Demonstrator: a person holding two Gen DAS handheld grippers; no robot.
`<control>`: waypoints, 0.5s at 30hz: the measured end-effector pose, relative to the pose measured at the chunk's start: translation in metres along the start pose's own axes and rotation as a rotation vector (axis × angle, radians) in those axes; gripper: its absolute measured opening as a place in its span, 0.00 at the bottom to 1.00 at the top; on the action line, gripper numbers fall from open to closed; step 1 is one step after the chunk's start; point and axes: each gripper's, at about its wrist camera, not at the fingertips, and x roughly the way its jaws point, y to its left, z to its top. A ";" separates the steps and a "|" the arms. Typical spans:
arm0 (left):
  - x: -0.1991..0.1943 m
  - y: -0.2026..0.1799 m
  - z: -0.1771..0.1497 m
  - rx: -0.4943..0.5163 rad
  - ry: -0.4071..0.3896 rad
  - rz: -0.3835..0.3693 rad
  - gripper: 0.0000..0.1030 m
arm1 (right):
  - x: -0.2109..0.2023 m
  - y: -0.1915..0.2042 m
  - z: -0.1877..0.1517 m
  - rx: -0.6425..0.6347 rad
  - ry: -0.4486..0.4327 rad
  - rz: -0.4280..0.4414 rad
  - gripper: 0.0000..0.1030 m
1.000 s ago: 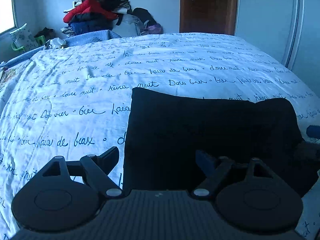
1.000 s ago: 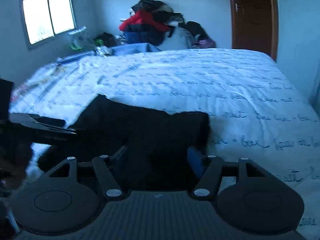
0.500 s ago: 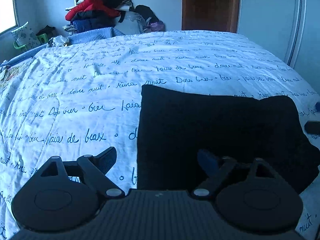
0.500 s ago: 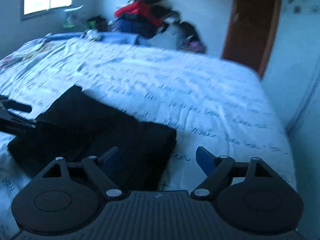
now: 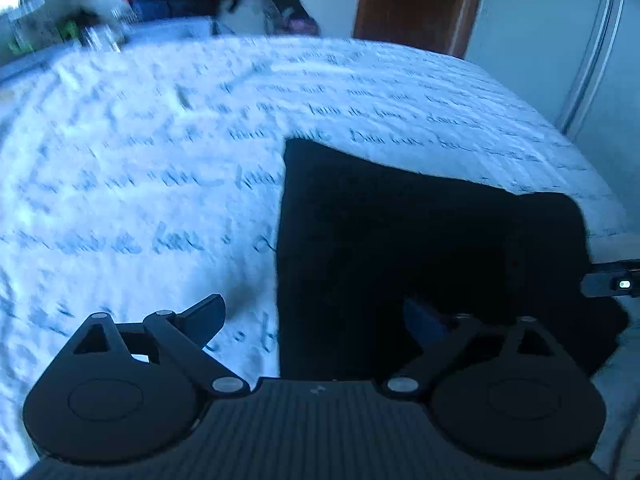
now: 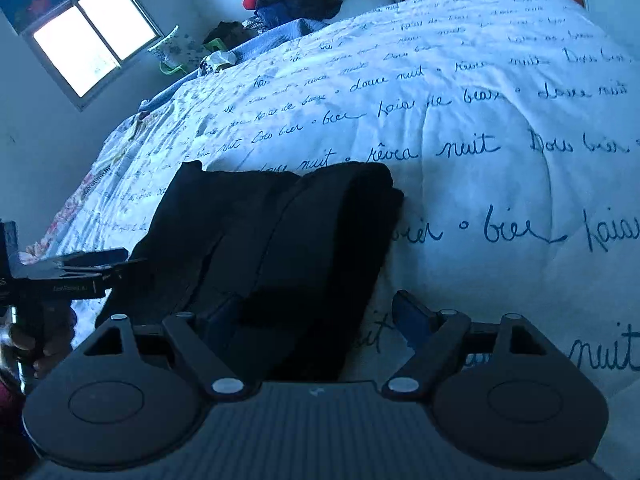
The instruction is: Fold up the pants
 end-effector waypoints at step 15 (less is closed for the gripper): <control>0.033 0.032 0.017 -0.228 0.113 -0.404 0.65 | 0.030 -0.022 0.006 0.205 -0.021 0.331 0.70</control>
